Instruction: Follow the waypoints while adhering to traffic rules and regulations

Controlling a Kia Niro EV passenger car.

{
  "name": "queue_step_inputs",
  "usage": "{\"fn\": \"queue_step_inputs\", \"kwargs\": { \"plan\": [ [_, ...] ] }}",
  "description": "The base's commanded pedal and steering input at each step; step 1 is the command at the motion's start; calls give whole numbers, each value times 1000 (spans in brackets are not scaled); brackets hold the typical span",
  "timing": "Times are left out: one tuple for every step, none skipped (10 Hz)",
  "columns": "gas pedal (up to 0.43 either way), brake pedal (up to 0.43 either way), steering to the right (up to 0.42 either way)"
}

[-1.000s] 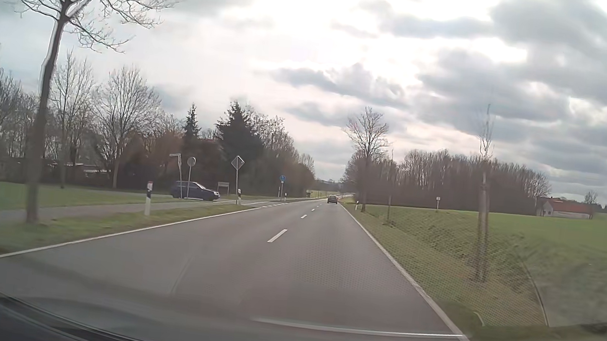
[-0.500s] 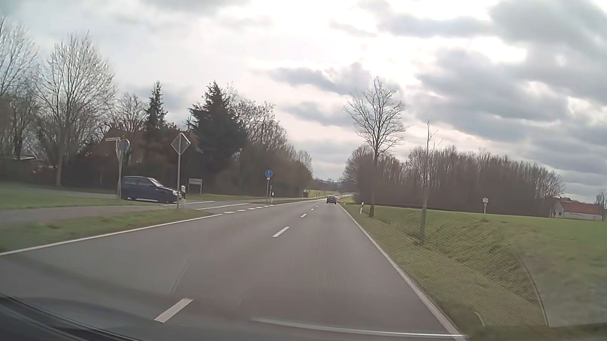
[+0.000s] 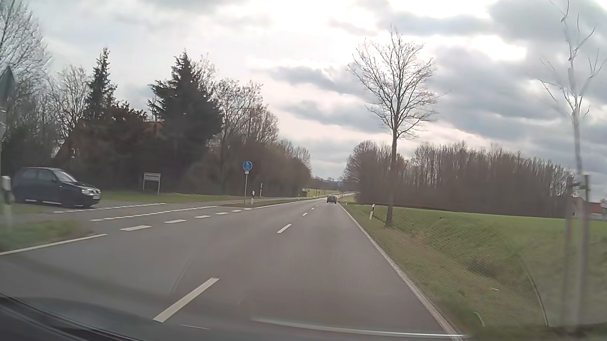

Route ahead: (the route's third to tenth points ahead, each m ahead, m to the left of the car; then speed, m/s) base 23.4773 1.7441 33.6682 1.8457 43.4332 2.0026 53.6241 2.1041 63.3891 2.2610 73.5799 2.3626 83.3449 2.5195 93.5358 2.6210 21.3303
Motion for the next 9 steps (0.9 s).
{"fn": "queue_step_inputs", "kwargs": {
  "plan": [
    [220, 0, 4],
    [220, 0, 3],
    [220, 0, 4],
    [220, 0, 4],
    [220, 0, 4],
    [220, 0, 4],
    [228, 0, 4],
    [228, 0, 4],
    [228, 0, 4]
  ]
}}
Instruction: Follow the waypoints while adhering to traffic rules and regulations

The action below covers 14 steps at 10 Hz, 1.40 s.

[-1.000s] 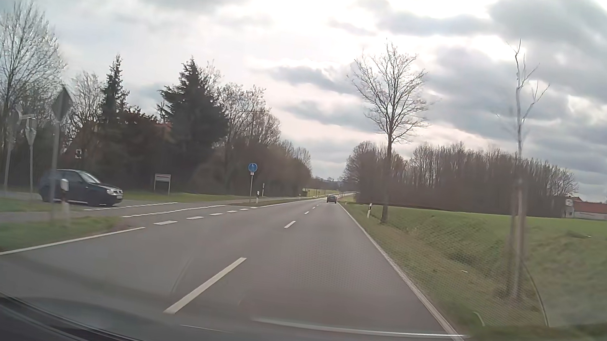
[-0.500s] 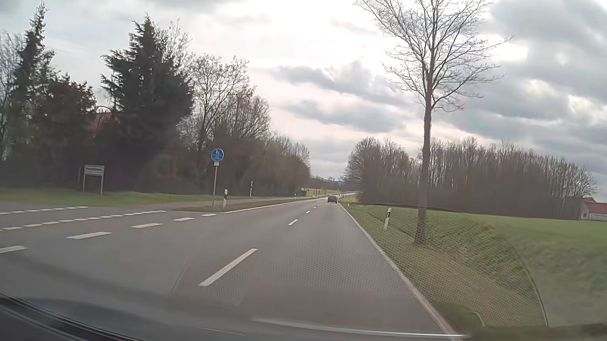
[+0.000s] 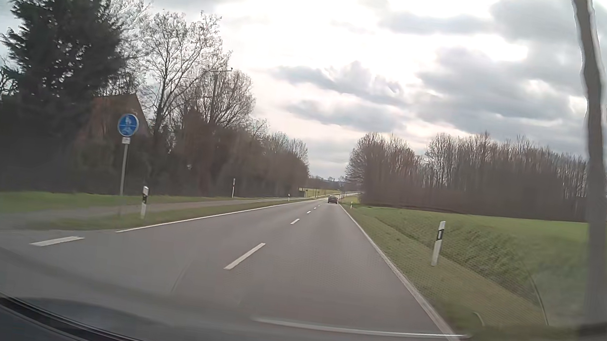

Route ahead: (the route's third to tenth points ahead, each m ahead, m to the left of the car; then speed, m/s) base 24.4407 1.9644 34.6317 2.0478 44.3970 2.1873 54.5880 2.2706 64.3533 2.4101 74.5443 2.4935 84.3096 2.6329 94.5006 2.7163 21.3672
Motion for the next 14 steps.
{"fn": "queue_step_inputs", "kwargs": {
  "plan": [
    [228, 0, 4],
    [228, 0, 4],
    [228, 0, 4],
    [228, 0, 4],
    [228, 0, 4],
    [228, 0, 4],
    [228, 0, 4],
    [228, 0, 4],
    [228, 0, 4],
    [228, 0, 4],
    [228, 0, 4],
    [228, 0, 4],
    [228, 0, 4],
    [220, 0, 4]
  ]
}}
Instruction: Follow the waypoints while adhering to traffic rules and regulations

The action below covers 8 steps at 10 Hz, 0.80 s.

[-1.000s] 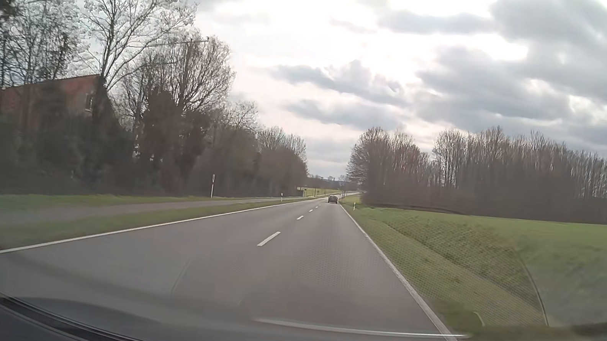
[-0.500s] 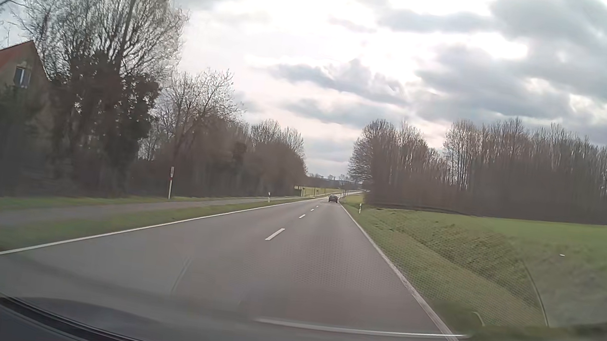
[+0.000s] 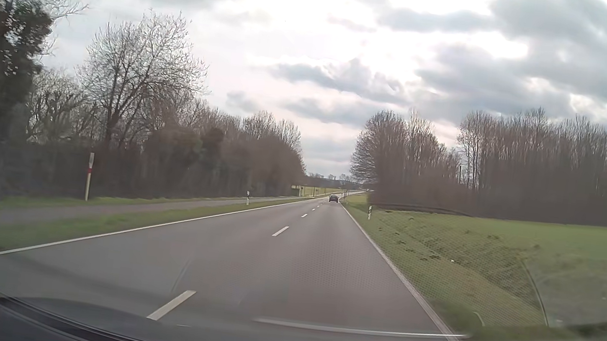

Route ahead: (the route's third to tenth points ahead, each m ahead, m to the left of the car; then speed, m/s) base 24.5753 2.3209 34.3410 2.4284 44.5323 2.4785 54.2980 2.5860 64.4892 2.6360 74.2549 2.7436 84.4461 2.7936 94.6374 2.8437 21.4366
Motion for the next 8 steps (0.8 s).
{"fn": "queue_step_inputs", "kwargs": {
  "plan": [
    [220, 0, 3],
    [220, 0, 4],
    [220, 0, 4],
    [220, 0, 4],
    [220, 0, 4],
    [220, 0, 4],
    [228, 0, 4],
    [228, 0, 4]
  ]
}}
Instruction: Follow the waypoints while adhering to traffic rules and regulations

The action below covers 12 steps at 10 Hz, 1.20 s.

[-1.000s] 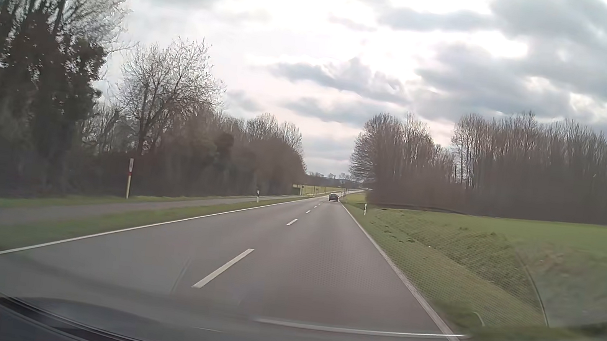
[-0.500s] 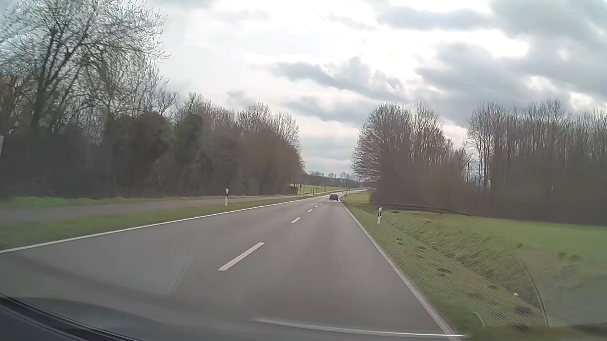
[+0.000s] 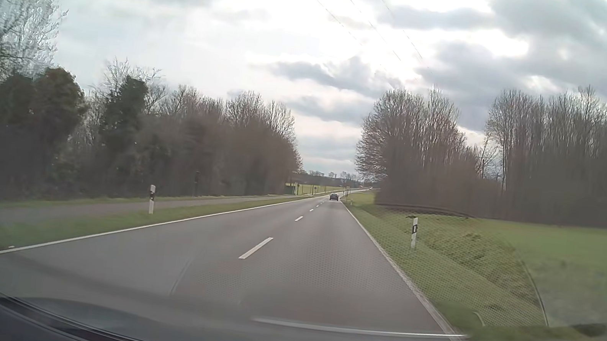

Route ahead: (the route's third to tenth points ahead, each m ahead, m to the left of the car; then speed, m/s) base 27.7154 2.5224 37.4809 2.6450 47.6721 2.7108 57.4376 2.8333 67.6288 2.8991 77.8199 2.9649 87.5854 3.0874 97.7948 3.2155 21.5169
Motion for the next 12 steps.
{"fn": "queue_step_inputs", "kwargs": {
  "plan": [
    [228, 0, 4],
    [228, 0, 4],
    [228, 0, 4],
    [228, 0, 4],
    [228, 0, 4],
    [228, 0, 4],
    [228, 0, 4],
    [228, 0, 4],
    [228, 0, 4],
    [228, 0, 4],
    [228, 0, 4],
    [228, 0, 4]
  ]
}}
